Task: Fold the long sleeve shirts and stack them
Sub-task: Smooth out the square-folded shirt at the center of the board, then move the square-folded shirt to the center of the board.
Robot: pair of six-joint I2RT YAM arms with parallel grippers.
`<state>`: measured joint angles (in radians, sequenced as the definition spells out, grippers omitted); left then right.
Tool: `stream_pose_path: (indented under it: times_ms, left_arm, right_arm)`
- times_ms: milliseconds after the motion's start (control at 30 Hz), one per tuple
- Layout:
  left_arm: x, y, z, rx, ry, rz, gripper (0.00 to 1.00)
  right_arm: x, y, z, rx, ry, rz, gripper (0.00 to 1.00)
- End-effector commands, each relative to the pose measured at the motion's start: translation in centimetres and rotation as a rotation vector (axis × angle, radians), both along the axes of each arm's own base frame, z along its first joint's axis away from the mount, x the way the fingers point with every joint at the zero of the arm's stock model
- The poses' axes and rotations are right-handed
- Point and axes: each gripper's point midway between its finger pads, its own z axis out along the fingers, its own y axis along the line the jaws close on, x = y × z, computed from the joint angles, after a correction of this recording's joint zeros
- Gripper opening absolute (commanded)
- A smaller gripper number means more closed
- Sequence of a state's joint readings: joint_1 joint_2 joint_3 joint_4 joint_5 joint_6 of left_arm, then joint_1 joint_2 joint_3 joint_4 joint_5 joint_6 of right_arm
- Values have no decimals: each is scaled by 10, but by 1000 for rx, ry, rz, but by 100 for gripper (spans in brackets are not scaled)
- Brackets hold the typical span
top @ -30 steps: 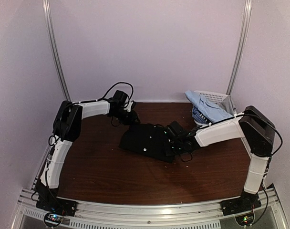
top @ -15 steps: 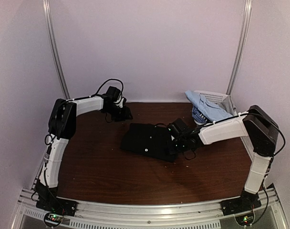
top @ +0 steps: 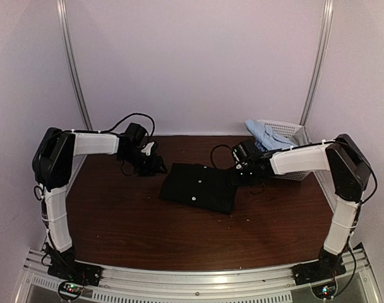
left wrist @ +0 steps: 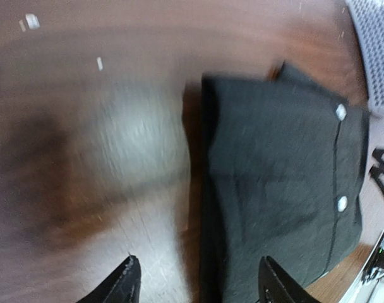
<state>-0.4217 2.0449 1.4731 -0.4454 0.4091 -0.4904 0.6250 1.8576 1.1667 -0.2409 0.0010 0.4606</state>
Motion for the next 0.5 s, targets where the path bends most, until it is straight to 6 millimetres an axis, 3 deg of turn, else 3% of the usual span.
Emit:
stream_pose_path:
  times_ms: [0,200,467]
  left_arm:
    - [-19,-16,4,-21,-24,-74,63]
    - [-51,-25,-16,32,15,-108,52]
    - [-90,-16,-45,96,98,-94,30]
  right_arm:
    - [12,-3,-7,22,23,-22,54]
    - [19,-5,-24,-23,45,-27,48]
    - [15,-9,-45,-55,82,-27,38]
